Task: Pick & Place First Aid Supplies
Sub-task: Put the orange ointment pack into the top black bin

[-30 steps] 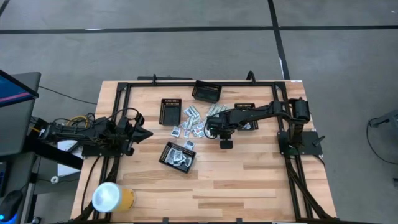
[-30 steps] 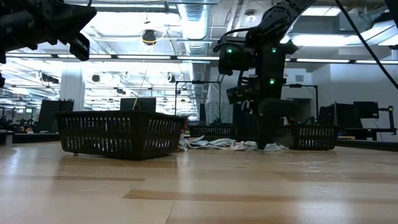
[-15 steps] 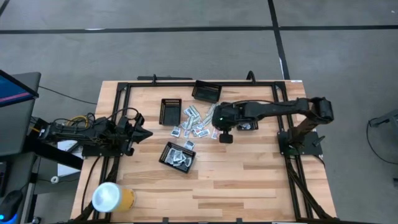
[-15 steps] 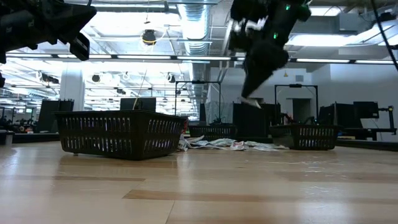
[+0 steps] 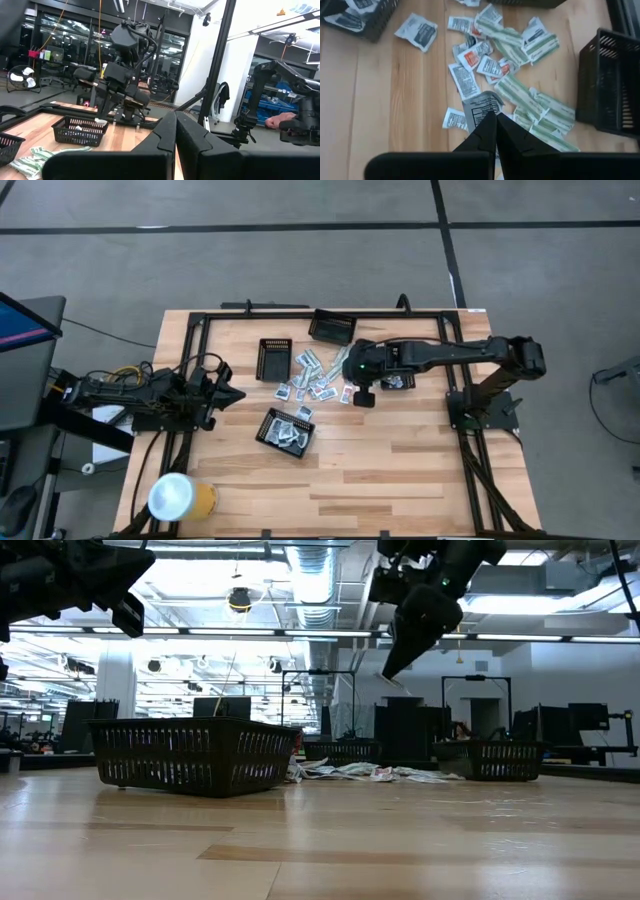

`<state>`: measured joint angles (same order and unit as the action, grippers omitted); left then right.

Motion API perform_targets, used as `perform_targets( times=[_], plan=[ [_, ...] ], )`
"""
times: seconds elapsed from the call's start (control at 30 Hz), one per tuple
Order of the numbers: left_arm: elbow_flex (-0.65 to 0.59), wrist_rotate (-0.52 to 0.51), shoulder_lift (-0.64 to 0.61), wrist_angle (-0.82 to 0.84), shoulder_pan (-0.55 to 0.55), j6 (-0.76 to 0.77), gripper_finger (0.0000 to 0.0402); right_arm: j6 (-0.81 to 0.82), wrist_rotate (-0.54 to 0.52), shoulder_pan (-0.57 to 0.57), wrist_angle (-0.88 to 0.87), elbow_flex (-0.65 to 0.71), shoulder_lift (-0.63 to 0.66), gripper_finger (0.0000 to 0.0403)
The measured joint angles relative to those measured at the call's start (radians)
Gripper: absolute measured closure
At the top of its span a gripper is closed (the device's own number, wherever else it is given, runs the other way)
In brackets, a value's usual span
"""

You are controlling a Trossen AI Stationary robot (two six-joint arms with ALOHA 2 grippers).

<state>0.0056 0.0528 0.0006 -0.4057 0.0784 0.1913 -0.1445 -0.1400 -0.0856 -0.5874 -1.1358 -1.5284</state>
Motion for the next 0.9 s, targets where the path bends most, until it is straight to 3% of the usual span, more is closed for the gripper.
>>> perform_targets(
  times=[0.27, 0.8, 0.9],
  plan=[
    [0.000, 0.000, 0.000, 0.000, 0.000, 0.000, 0.0394, -0.094, -0.020, -0.045, 0.078, -0.002, 0.005, 0.0402],
    [0.000, 0.000, 0.000, 0.000, 0.000, 0.000, 0.0394, -0.230, -0.012, -0.286, 0.302, -0.002, -0.003, 0.0402],
    [0.000, 0.000, 0.000, 0.000, 0.000, 0.000, 0.0394, -0.225, 0.033, -0.330, 0.366, -0.002, -0.035, 0.0402]
  ],
)
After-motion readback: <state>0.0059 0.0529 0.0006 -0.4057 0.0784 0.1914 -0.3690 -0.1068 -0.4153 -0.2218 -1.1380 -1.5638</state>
